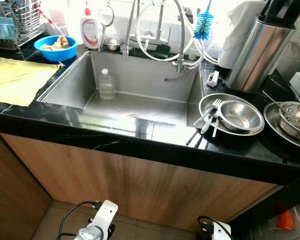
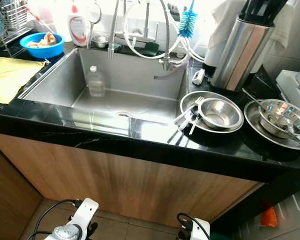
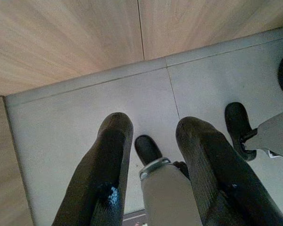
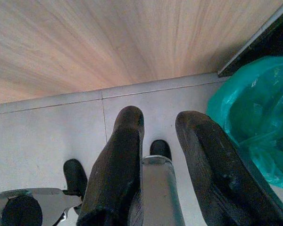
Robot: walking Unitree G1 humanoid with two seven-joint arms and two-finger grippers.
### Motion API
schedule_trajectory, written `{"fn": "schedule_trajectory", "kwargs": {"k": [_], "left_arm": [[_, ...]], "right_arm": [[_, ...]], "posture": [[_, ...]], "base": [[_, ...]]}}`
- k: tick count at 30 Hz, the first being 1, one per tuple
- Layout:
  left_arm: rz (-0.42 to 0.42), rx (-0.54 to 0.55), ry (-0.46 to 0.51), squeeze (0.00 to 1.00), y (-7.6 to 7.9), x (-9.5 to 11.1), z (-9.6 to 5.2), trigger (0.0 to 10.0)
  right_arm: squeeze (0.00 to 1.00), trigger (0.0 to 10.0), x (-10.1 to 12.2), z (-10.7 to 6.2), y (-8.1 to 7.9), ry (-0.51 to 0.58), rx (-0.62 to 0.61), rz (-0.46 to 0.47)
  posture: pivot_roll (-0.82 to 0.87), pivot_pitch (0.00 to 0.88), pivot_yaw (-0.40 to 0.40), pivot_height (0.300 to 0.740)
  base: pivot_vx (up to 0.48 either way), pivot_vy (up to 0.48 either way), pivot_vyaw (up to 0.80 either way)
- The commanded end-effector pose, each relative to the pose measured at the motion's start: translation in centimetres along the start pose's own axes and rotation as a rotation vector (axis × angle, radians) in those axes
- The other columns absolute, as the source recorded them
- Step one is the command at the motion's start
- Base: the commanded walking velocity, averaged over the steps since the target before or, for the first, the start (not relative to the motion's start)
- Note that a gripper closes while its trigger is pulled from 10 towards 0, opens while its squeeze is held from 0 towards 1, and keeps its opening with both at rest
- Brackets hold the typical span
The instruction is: Kitchen organization
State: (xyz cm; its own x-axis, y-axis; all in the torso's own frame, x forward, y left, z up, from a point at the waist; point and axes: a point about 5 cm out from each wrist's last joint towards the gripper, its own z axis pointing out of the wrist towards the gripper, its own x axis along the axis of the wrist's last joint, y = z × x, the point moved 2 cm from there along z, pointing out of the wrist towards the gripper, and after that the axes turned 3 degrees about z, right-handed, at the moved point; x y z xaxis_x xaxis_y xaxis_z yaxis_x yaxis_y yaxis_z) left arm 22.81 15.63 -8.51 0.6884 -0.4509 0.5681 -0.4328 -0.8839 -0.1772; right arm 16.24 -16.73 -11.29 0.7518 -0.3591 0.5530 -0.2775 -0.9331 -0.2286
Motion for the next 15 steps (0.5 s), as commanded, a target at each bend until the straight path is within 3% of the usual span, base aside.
{"fn": "schedule_trajectory", "kwargs": {"k": [1,6,15], "left_arm": [[0.005,-0.002,0.003,0.00,0.0,0.4,0.1,10.0],[0.005,-0.004,0.005,0.00,0.0,0.4,0.1,10.0],[0.016,0.040,-0.013,0.00,-2.1,-1.0,-0.5,10.0]], "right_arm": [[0.00,10.0,-0.1,-0.1,0.2,-0.004,-0.004,0.004],[0.00,10.0,-0.2,0.0,0.1,-0.008,0.004,0.006],[0.00,10.0,0.1,0.2,-0.7,0.002,0.011,0.021]], "posture": [[0.12,0.025,-0.099,0.740],[0.12,0.023,-0.100,0.740],[0.19,0.000,-0.106,0.740]], "base": [[0.000,0.270,0.00],[0.000,0.271,-0.25],[0.000,0.275,0.00]]}}
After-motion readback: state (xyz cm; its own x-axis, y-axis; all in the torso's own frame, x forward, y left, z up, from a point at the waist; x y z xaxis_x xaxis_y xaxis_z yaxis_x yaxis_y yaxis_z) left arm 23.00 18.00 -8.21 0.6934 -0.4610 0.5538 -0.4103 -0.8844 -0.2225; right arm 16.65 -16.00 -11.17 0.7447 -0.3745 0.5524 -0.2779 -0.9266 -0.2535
